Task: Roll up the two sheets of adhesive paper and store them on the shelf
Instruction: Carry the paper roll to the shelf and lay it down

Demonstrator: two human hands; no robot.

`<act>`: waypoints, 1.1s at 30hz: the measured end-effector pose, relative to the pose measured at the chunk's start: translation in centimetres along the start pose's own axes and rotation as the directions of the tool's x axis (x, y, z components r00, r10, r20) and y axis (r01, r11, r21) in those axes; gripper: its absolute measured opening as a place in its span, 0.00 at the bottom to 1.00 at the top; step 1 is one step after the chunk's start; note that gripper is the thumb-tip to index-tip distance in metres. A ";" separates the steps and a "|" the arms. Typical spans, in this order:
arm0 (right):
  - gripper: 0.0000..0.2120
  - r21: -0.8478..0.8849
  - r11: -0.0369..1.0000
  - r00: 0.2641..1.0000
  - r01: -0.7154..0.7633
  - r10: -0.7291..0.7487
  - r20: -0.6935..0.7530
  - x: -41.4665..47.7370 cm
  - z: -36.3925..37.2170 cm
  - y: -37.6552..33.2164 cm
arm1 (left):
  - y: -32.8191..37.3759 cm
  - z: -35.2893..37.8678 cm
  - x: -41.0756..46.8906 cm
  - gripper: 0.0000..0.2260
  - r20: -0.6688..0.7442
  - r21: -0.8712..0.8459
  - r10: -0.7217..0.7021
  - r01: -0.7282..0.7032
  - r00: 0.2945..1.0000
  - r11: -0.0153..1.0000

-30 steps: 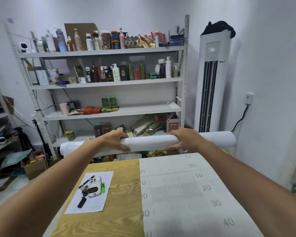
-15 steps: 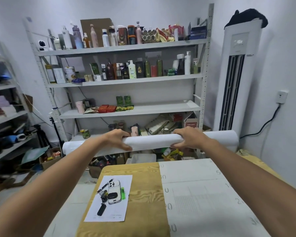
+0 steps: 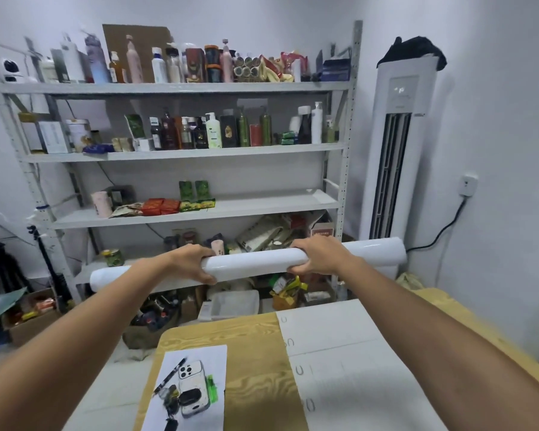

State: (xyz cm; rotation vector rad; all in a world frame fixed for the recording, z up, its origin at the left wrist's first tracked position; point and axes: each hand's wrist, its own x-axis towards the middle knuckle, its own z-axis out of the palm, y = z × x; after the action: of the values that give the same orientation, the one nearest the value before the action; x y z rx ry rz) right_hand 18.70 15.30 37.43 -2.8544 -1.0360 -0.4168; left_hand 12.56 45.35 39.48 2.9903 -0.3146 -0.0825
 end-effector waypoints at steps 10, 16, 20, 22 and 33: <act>0.20 -0.048 0.975 0.976 -0.216 0.215 -0.033 1.4 0.1 -4.3 | -5.6 -1.6 3.9 0.17 0.003 0.022 0.247 -0.247 0.969 0.969; 0.19 -0.135 0.949 0.958 -0.286 0.281 -0.054 3.6 0.4 -9.4 | -10.9 -2.1 3.8 0.18 -0.031 0.062 0.317 -0.315 0.948 0.947; 0.20 -0.182 0.933 0.950 -0.311 0.303 -0.069 5.4 1.2 -12.4 | -14.5 -2.0 3.5 0.18 -0.025 0.040 0.336 -0.335 0.941 0.941; 0.22 -0.205 0.927 0.950 -0.313 0.305 -0.071 6.4 1.5 -13.5 | -16.0 -2.0 3.4 0.18 -0.027 0.018 0.338 -0.338 0.941 0.941; 0.23 -0.223 0.927 0.954 -0.301 0.295 -0.059 12.3 3.7 -15.8 | -22.4 -1.8 4.8 0.19 -0.035 -0.018 0.326 -0.327 0.945 0.945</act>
State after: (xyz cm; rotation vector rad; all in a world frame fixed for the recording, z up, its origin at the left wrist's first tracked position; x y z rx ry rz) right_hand 18.49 35.73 36.96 -3.1303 -0.5632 -0.5755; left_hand 21.91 66.25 37.95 2.8668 -0.7931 -0.0047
